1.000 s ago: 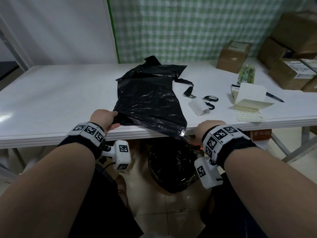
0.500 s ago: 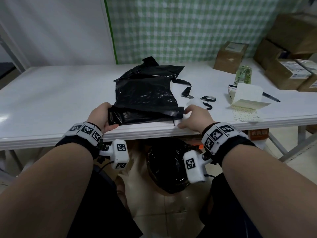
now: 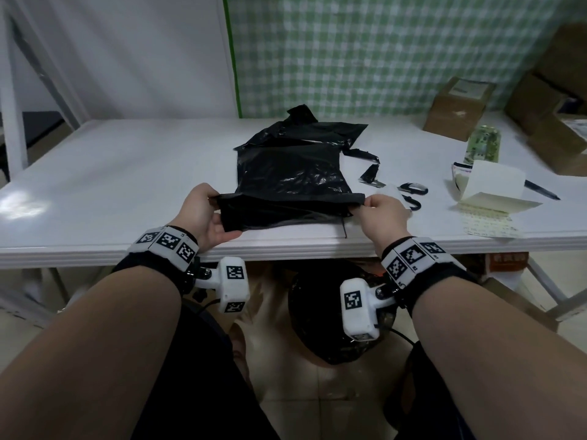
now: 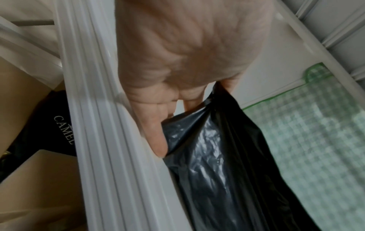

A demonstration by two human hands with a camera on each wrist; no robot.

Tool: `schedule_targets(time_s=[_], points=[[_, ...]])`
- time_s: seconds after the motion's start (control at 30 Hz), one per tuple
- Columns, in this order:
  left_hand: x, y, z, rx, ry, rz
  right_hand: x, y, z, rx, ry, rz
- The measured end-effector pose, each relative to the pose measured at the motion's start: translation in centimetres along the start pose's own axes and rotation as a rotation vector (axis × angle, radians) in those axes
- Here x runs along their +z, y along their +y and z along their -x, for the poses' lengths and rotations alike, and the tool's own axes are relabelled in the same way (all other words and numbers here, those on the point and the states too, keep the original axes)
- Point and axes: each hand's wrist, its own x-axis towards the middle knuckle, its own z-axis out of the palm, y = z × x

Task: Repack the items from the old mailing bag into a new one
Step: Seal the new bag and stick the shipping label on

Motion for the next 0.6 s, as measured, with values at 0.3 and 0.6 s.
schedule_targets(time_s=[0.3, 0.6], points=[[-2.6, -0.7, -0.1, -0.041, -0.171, 0.17, -0.1, 0.6, -0.2, 0.012, 0.041, -0.003], [-1.3, -1.3, -1.0, 0.081, -0.013, -0.118, 0.4, 0.8, -0.9, 0.05, 0.017, -0.06]])
